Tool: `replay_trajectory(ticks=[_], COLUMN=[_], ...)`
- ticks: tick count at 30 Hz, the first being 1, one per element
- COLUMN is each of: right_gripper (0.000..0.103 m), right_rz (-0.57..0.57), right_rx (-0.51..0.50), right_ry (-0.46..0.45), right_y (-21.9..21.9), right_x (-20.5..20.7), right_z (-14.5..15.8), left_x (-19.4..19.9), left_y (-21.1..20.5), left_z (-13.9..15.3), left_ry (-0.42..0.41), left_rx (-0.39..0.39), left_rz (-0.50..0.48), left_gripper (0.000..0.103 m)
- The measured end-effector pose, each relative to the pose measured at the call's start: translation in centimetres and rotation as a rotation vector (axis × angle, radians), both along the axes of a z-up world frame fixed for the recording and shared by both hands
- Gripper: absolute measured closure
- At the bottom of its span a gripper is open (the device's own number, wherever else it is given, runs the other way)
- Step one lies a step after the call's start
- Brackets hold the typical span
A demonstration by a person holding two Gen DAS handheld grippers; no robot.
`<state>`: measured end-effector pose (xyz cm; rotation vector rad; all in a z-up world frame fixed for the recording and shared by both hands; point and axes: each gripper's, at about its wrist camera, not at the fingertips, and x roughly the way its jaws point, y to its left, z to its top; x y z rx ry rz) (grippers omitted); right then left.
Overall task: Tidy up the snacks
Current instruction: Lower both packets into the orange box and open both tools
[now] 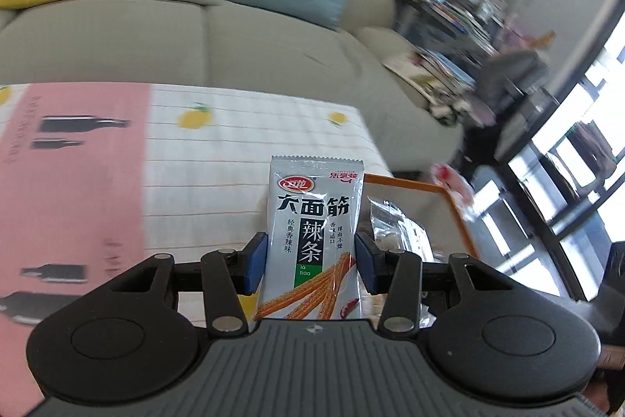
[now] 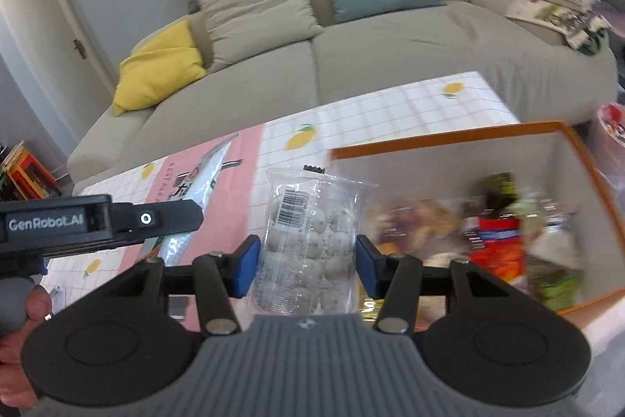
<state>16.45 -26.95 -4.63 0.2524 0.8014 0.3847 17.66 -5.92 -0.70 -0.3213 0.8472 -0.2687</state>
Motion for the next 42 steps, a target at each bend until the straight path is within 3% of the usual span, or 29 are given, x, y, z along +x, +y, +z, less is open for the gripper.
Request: replay_trajectory(ticks=[4, 9, 15, 25, 34, 42], right_gripper=[0.052, 0.052, 0.052, 0.051, 0.047, 0.043], right_rz=[-0.029, -0.021, -0.006, 0.039, 0.055, 0.042], right_rx=[-0.023, -0.108, -0.228, -0.263, -0.285, -0.295], right_ry=[0.037, 0.115, 0.191, 0.296, 0.355, 0.389], right_y=[-4.7, -7.7, -8.3, -9.0, -8.8, -8.9], right_x=[1.4, 3.9, 6.6, 8.5, 9.5, 10.0], right_z=[0.9, -0.8, -4.5, -9.2, -11.0, -10.6], left_x=[2.9, 6.2, 7.0, 8.2, 8.4, 8.7], left_y=[-3.8, -8.1, -10.6, -11.9, -13.0, -12.3], left_z=[-0.5, -3.5, -7.2, -10.3, -10.6, -9.3], left_ry=[0.059, 0.134, 0.202, 0.282, 0.301, 0.301], left_rx=[-0.011, 0.093, 0.217, 0.294, 0.37, 0.367], left_rz=[-0.085, -0.15, -0.183, -0.22, -0.277, -0.311], left_gripper=[0.05, 0.05, 0.05, 0.05, 0.046, 0.027])
